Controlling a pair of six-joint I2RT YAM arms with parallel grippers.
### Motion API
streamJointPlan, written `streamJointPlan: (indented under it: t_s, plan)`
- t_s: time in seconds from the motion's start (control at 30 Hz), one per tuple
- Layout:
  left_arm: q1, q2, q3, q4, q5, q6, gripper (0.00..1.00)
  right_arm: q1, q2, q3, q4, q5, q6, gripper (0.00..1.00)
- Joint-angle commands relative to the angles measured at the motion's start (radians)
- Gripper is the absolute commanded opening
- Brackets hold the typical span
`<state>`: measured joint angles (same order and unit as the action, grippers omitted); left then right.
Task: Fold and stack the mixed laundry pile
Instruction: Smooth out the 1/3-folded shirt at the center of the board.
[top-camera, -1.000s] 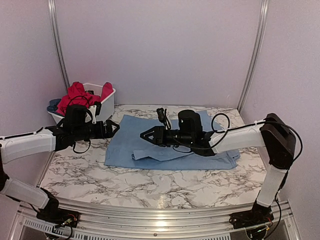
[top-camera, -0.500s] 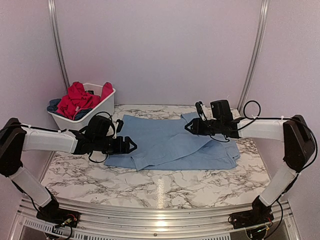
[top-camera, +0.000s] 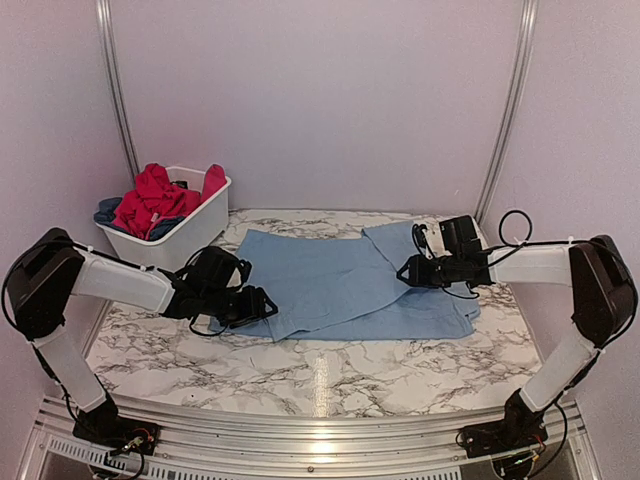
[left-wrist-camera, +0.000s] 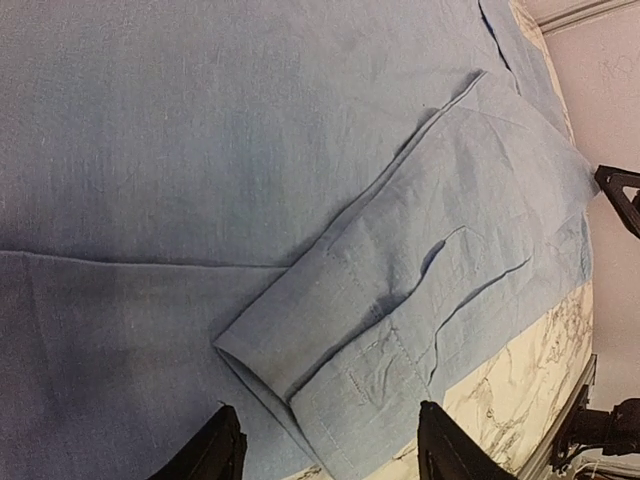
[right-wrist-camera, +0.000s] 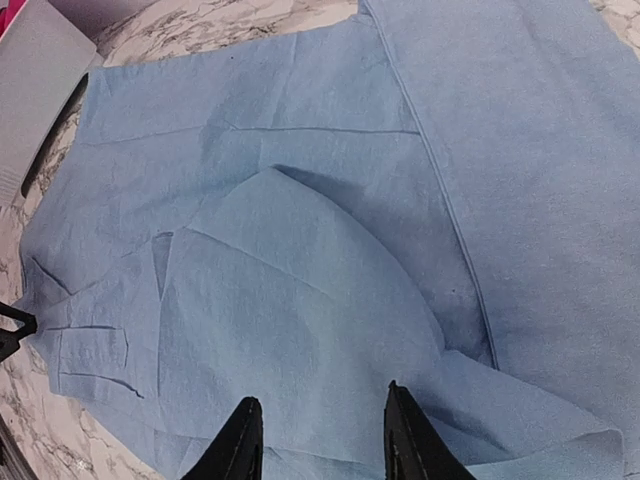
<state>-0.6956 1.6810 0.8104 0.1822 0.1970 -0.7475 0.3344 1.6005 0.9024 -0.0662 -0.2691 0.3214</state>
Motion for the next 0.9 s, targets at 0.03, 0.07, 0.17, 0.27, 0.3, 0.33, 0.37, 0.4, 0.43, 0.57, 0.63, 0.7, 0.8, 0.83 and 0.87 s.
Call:
streamJointPlan:
  t_s: [0.03, 0.07, 0.17, 0.27, 0.3, 0.33, 0.37, 0.4, 0.43, 0.57, 0.63, 0.7, 0.8, 0.83, 0.87]
  plan:
    - [0.003, 0.077, 0.032, 0.063, -0.012, -0.047, 0.59, -0.015, -0.020, -0.022, 0.011, 0.016, -0.010, 0.36]
    - [0.004, 0.091, 0.039, 0.065, -0.013, -0.054, 0.58, -0.019, -0.018, -0.026, 0.010, 0.016, -0.010, 0.36]
    - [0.005, 0.113, 0.047, 0.088, -0.018, -0.081, 0.55, -0.031, -0.016, -0.035, 0.010, 0.020, -0.010, 0.36]
    - [0.005, 0.129, 0.054, 0.102, -0.023, -0.103, 0.53, -0.042, 0.001, -0.041, 0.007, 0.022, -0.017, 0.35]
    - [0.005, 0.135, 0.058, 0.107, -0.023, -0.107, 0.51, -0.044, 0.012, -0.045, 0.006, 0.020, -0.020, 0.35]
    - [0.005, 0.139, 0.061, 0.114, -0.024, -0.110, 0.50, -0.045, 0.019, -0.048, 0.011, 0.017, -0.021, 0.35]
    - [0.005, 0.142, 0.064, 0.122, -0.022, -0.111, 0.48, -0.044, 0.027, -0.054, 0.015, 0.013, -0.022, 0.35]
    - [0.005, 0.144, 0.071, 0.129, -0.021, -0.109, 0.46, -0.045, 0.034, -0.059, 0.021, 0.008, -0.021, 0.34]
    - [0.005, 0.144, 0.076, 0.134, -0.022, -0.107, 0.42, -0.044, 0.036, -0.062, 0.025, 0.004, -0.021, 0.34]
    - [0.004, 0.121, 0.087, 0.135, -0.041, -0.095, 0.27, -0.045, 0.021, -0.070, 0.034, 0.001, -0.010, 0.34]
    - [0.005, 0.101, 0.084, 0.135, -0.055, -0.087, 0.14, -0.046, 0.003, -0.064, 0.025, 0.003, -0.009, 0.34]
    - [0.005, 0.083, 0.087, 0.131, -0.048, -0.074, 0.02, -0.048, -0.023, -0.059, 0.011, 0.004, -0.009, 0.34]
    - [0.004, 0.065, 0.106, 0.118, 0.004, -0.044, 0.00, -0.050, -0.085, -0.049, 0.003, -0.011, -0.009, 0.37]
    - [0.004, 0.058, 0.112, 0.111, 0.018, -0.036, 0.00, -0.053, -0.106, -0.045, 0.002, -0.017, -0.007, 0.38]
    - [0.004, 0.049, 0.116, 0.099, 0.027, -0.026, 0.00, -0.054, -0.131, -0.039, 0.001, -0.021, -0.006, 0.39]
